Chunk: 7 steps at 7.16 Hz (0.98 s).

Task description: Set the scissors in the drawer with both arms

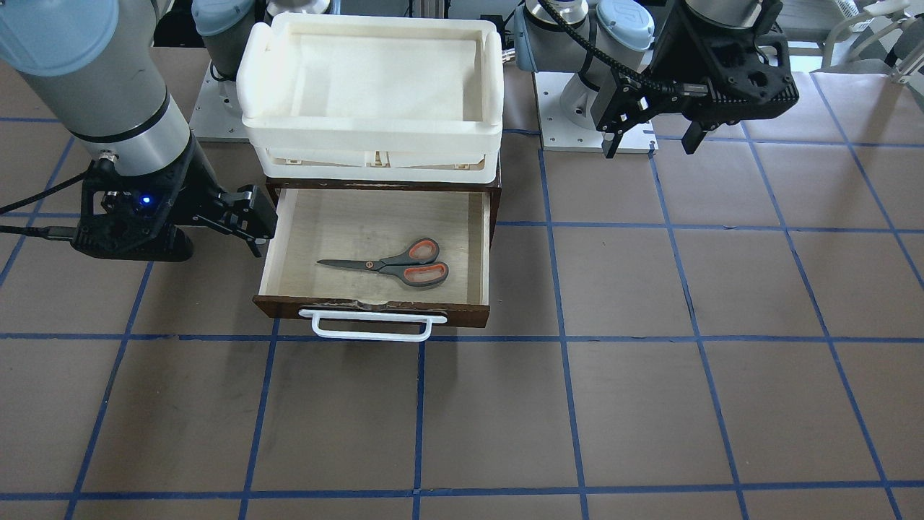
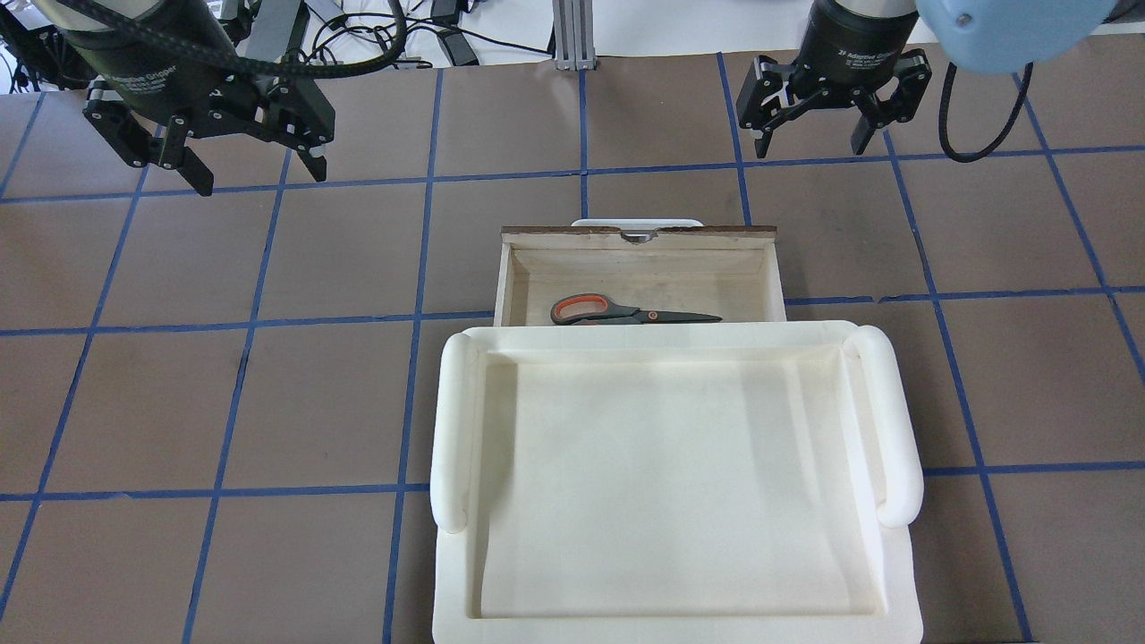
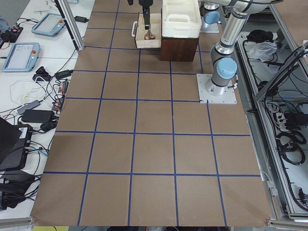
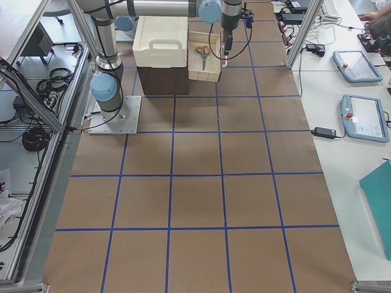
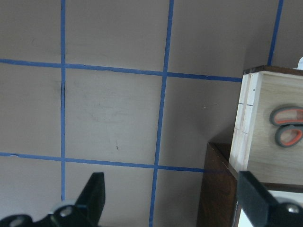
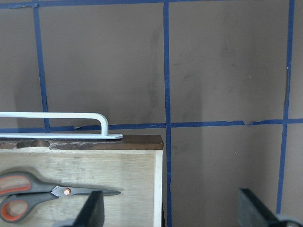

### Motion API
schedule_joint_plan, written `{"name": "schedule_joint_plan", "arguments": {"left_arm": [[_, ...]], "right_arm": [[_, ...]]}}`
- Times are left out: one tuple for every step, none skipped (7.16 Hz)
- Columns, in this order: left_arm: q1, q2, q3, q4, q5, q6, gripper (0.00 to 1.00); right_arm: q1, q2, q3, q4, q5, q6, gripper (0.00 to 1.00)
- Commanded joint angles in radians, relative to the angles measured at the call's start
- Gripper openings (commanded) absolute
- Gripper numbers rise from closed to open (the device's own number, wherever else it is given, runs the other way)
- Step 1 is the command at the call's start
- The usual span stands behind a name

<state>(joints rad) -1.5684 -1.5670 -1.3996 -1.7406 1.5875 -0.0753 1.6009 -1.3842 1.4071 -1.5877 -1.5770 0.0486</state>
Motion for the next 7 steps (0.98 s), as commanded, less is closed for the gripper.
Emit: {"name": "schedule_joint_plan", "arguments": {"left_arm": [[0.001,0.013,-0.004,0.003,-0.003,0.072,1.00],[0.001,0.015,-0.006,0.004,0.000,0.072,1.00],[0.002,0.018,-0.012,0.012,0.002,0.074,1.00],[0.001,0.019,-0.013,0.012,0.002,0.074,1.00],[0.002,0.021,-0.015,0.013,0.000,0.074,1.00],[0.001,0.021,-0.016,0.013,-0.003,0.074,1.00],[0.001,0.022,-0.016,0.013,-0.001,0.081,1.00]], "right_arm": [[0.004,-0.001,0.001,0.002,-0.001,0.001,1.00],[0.002,0.001,0.001,0.003,-0.004,0.005,1.00],[0.002,-0.001,0.001,0.003,-0.003,0.005,1.00],[0.002,-0.001,0.003,0.003,-0.004,0.005,1.00],[0.002,0.001,0.003,0.002,-0.003,0.005,1.00],[0.002,0.001,0.003,0.002,-0.003,0.005,1.00],[0.002,0.001,0.003,0.002,-0.004,0.005,1.00]]}}
